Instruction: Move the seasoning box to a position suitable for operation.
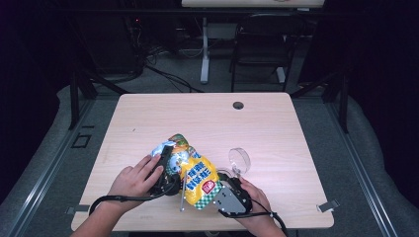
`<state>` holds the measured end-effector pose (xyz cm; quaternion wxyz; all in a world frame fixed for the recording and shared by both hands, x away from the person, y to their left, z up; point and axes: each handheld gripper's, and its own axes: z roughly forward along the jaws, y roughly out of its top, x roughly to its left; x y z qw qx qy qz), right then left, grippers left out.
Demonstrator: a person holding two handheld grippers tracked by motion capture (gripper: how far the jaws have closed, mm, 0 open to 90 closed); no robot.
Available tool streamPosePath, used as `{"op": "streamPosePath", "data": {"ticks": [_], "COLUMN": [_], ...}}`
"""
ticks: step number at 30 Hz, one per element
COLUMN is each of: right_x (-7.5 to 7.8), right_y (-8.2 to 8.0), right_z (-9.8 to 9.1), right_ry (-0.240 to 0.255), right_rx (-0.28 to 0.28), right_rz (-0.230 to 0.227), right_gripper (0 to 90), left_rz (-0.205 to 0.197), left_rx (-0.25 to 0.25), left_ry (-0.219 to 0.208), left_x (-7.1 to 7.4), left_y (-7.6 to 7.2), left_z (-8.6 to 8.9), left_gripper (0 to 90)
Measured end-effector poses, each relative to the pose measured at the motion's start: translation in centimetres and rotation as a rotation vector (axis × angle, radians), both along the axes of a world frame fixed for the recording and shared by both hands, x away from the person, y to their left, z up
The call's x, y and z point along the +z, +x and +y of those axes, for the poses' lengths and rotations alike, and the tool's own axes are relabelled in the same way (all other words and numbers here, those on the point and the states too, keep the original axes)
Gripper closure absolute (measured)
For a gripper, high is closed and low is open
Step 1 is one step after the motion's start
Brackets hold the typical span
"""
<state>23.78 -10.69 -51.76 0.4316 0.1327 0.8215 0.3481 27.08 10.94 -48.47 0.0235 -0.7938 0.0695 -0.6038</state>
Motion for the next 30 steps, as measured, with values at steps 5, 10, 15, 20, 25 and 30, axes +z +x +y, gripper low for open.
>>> {"op": "streamPosePath", "data": {"ticks": [5,10,15,20,25,30], "right_x": [-0.04,-0.10,-0.24,-0.27,-0.29,-0.40], "right_y": [-0.02,-0.03,-0.01,0.00,0.00,-0.01], "right_z": [0.05,0.10,0.16,0.18,0.18,0.22], "right_ry": [0.010,0.017,0.023,0.036,0.040,0.034], "right_rx": [-0.002,-0.005,-0.006,-0.007,-0.010,-0.012], "right_rz": [0.002,0.003,0.005,0.010,0.005,0.002], "right_gripper": [70.6,70.6,70.6,70.6,70.6,70.5], "left_rz": [0.004,0.004,0.010,0.004,-0.007,-0.012], "left_rx": [0.005,0.003,0.003,0.001,-0.002,-0.005], "left_ry": [0.004,0.012,0.023,0.033,0.035,0.047], "left_x": [0.09,0.19,0.26,0.41,0.47,0.51], "left_y": [-0.05,-0.05,-0.05,-0.09,-0.14,-0.17], "left_z": [0.02,0.01,-0.03,-0.07,-0.13,-0.19], "left_gripper": [57.3,57.3,57.3,57.3,57.3,57.3]}}
